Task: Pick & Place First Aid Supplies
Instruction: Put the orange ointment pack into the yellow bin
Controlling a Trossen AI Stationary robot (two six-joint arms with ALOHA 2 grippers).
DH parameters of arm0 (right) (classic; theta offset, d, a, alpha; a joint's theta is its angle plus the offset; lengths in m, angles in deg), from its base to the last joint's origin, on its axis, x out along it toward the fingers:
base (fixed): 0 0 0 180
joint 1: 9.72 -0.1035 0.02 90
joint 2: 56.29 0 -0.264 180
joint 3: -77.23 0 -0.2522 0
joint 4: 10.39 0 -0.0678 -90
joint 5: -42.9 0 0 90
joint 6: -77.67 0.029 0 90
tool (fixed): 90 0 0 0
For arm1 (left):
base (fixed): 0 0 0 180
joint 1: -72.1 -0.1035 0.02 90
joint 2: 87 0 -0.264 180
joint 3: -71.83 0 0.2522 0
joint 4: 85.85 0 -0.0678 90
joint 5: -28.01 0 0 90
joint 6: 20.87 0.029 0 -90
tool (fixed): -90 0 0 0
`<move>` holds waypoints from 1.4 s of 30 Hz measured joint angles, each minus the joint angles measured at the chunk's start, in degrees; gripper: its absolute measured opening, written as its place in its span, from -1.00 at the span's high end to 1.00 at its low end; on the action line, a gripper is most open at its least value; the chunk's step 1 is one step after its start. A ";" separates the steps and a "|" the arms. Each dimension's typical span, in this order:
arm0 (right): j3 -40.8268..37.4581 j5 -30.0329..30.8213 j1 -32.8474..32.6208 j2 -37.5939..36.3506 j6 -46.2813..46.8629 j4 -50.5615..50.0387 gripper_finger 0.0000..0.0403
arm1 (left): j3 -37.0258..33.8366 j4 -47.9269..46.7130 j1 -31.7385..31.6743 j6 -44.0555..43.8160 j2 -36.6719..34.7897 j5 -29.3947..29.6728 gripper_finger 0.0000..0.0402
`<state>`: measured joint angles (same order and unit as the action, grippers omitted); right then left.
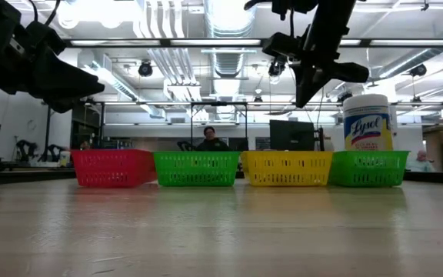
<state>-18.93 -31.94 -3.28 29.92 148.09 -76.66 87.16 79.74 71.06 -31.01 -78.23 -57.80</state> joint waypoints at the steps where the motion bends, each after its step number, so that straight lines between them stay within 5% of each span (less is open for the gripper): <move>1: -0.02 -0.01 0.00 0.07 -0.01 0.02 0.96 | 0.00 0.00 0.00 -0.98 0.00 -0.05 0.44; 14: -0.42 -0.01 -0.04 0.93 3.62 0.86 0.96 | 0.00 -0.43 0.00 -14.01 0.00 -0.37 0.44; 29: -2.08 1.19 1.34 14.21 4.31 3.46 0.96 | 0.00 -0.46 0.00 -14.09 0.02 -0.35 0.44; 42: -2.01 1.21 2.19 17.80 -2.00 5.86 0.96 | 0.00 -0.42 0.00 -14.09 0.04 -0.31 0.44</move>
<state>-20.94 -30.73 -1.09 47.72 146.08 -70.80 87.16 79.33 71.06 -45.10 -78.18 -58.11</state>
